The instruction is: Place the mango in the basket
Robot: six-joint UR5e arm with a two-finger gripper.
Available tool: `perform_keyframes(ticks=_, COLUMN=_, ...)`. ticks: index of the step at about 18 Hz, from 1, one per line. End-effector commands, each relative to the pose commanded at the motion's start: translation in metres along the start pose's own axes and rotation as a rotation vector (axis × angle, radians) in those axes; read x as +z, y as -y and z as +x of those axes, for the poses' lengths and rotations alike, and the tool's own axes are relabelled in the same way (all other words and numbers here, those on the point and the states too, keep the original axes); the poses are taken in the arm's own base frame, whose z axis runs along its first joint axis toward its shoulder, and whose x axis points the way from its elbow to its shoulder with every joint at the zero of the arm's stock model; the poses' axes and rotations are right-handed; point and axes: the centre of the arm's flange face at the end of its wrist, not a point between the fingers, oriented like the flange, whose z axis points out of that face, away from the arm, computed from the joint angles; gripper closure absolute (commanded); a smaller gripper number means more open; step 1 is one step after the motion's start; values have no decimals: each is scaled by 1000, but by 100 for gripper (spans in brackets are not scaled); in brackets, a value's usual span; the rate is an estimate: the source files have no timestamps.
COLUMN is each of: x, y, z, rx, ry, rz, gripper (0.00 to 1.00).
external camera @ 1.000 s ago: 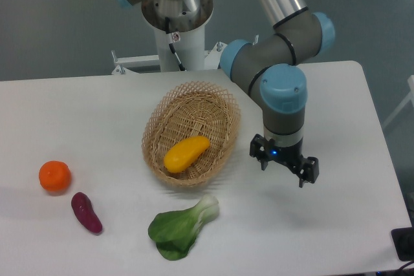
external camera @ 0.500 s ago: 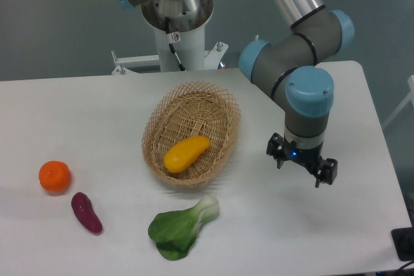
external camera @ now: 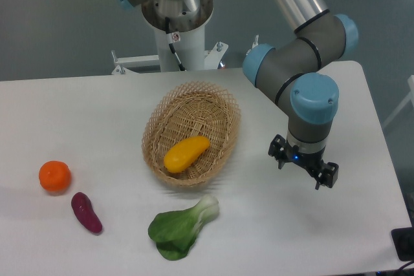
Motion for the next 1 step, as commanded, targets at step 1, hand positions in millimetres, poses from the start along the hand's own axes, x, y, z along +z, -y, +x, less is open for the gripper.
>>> perform_keyframes(ticks=1, x=0, y=0, z=0, rx=0, ry=0, rz=0, gripper=0)
